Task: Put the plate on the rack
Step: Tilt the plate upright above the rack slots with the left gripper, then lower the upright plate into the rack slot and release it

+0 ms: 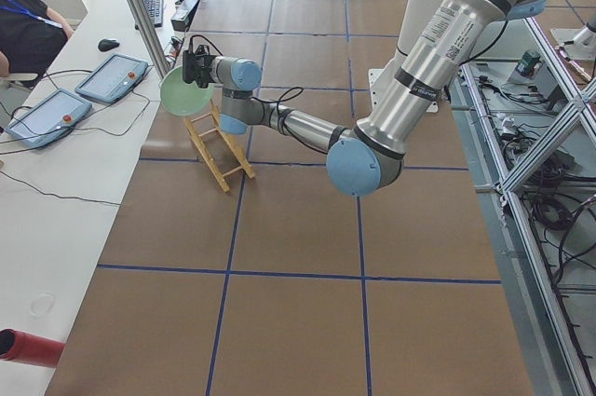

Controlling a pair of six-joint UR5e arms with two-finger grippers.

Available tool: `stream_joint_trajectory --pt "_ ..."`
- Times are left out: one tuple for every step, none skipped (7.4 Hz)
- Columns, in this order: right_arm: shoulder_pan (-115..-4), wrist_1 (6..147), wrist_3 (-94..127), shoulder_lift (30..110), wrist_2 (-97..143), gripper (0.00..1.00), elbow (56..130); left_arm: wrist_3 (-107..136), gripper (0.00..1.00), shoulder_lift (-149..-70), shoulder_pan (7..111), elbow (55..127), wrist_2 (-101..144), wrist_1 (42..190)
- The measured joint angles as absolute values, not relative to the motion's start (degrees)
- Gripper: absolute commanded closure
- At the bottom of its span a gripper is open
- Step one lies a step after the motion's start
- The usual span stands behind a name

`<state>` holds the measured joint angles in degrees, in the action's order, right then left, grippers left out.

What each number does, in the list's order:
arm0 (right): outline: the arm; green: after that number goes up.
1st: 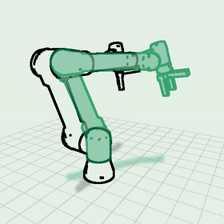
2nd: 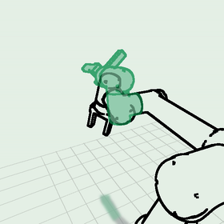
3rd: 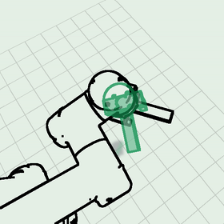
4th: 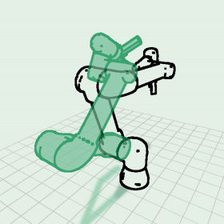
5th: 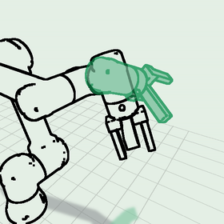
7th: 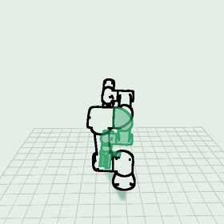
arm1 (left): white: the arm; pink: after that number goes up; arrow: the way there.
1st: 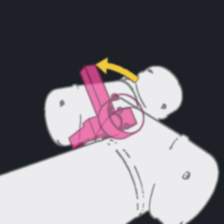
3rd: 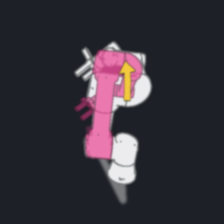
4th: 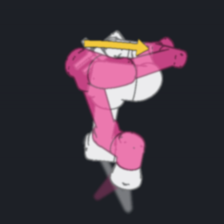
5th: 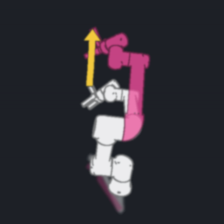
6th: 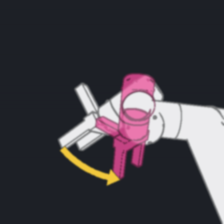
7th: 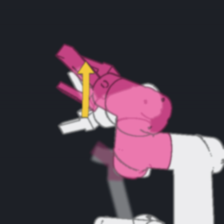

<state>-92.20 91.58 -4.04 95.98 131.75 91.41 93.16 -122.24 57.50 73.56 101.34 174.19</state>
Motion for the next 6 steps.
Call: stream_joint_trajectory --pt "-92.2 91.6 -4.0 96.0 131.7 0.0 91.4 93.2 1.0 -122.2 57.2 73.5 101.3 174.4" --pt "-92.2 91.6 -4.0 96.0 131.7 0.0 91.4 93.2 1.0 -122.1 56.8 73.5 101.3 174.8" --pt "-92.2 91.6 -4.0 96.0 131.7 0.0 91.4 93.2 1.0 -121.9 56.2 73.5 101.3 175.5" --pt "-92.2 91.6 -4.0 96.0 131.7 0.0 91.4 93.2 1.0 -121.6 55.7 73.4 101.2 176.2" --pt "-92.2 91.6 -4.0 96.0 131.7 0.0 91.4 93.2 1.0 -121.3 55.4 73.3 101.1 176.6" --pt "-92.2 91.6 -4.0 96.0 131.7 0.0 91.4 93.2 1.0 -121.1 55.3 73.1 101.1 176.7"
